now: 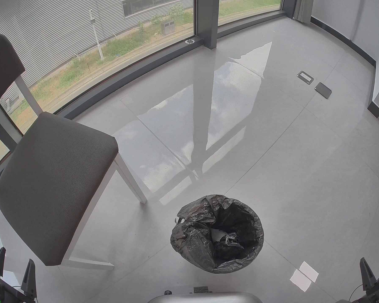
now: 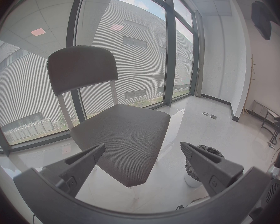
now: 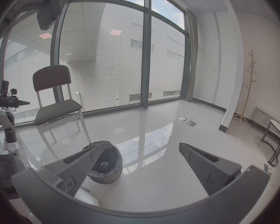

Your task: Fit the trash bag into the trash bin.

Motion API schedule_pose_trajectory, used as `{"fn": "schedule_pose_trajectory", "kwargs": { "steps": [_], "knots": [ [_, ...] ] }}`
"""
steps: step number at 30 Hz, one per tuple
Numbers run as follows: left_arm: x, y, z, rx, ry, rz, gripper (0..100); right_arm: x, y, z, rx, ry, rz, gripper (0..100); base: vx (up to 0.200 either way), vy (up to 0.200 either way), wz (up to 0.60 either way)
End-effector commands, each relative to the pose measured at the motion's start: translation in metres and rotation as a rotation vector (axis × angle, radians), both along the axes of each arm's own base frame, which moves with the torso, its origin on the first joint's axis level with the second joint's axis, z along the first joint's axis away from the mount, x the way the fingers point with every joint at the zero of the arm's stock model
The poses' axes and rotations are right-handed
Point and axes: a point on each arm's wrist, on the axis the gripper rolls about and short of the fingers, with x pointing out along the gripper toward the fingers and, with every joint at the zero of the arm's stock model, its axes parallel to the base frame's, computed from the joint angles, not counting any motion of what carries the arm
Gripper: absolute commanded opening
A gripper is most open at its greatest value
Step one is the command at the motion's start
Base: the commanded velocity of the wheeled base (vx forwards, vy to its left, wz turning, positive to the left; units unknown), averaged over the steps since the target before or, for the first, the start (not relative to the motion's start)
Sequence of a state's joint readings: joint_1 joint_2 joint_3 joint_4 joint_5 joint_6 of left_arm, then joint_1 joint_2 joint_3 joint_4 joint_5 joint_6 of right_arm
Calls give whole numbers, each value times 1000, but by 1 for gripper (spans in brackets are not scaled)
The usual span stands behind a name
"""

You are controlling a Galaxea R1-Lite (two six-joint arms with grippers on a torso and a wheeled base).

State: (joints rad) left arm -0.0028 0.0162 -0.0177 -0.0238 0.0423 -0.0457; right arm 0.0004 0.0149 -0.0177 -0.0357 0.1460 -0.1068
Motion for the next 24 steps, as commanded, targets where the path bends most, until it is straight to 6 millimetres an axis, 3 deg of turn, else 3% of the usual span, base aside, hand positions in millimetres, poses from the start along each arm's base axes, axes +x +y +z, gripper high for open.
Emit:
{"fn": "schedule_pose_trajectory", "kwargs": {
  "steps": [1, 7, 24],
  "knots": [
    [-1, 0, -3, -2, -7, 0, 100, 1, -1, -4, 6, 11, -66, 100, 0, 0, 0],
    [-1, 0, -3, -2, -7, 0, 100, 2, -3, -7, 59, 44, -142, 100, 0, 0, 0],
    [0, 0, -3, 3, -4, -1, 100, 1, -3, -8, 101, 52, -134, 100, 0, 0, 0]
  ]
}}
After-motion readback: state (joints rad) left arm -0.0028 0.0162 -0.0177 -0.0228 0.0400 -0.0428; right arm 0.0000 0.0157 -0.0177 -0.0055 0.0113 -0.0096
